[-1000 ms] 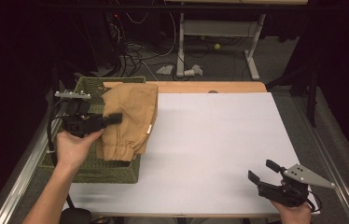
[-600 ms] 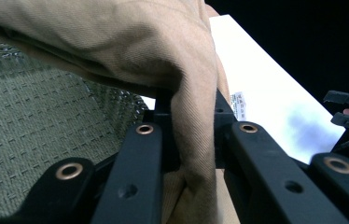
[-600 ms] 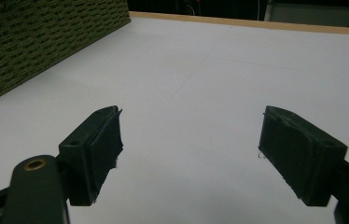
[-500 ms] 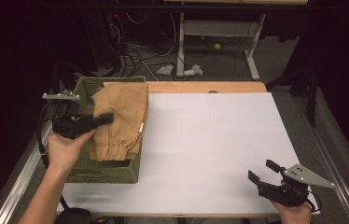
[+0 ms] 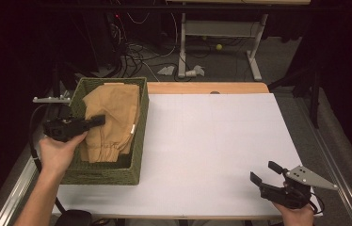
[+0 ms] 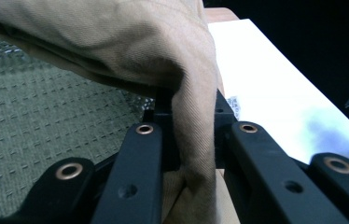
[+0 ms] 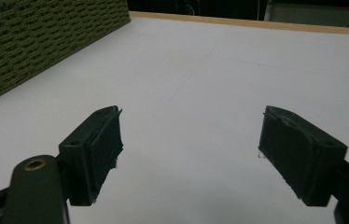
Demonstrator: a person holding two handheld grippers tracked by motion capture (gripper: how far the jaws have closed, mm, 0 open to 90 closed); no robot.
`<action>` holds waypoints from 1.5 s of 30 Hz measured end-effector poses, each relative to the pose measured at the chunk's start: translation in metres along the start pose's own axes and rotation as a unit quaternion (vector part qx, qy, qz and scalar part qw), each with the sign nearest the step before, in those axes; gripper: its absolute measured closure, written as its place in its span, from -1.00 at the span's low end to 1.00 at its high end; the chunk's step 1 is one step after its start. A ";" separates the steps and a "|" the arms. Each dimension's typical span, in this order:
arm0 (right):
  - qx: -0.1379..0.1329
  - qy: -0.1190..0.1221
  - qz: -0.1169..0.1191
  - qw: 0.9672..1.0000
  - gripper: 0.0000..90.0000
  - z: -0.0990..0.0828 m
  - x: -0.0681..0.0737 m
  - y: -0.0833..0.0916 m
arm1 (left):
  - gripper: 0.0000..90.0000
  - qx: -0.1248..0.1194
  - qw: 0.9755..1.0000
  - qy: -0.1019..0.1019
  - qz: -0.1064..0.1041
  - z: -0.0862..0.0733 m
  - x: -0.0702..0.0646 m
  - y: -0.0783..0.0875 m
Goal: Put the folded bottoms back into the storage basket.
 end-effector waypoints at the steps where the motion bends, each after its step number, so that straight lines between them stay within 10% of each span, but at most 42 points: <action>1: 0.000 0.000 0.000 1.000 -0.51 0.000 0.000 0.000 | 0.72 0.000 1.000 0.002 0.001 -0.001 0.002 0.000; 45: 0.000 -0.004 -0.001 1.000 -0.51 0.000 -0.001 0.000 | 0.72 0.076 0.994 0.030 0.069 -0.017 0.055 -0.070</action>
Point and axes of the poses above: each handheld gripper's, and its own axes: y roughly backward along the jaws, z roughly out of its top, x roughly to its left, the point moved 10 cm from there along -y, roughly forward along the jaws, and after that the axes turned 8 degrees about -y, right-handed, at the moved point
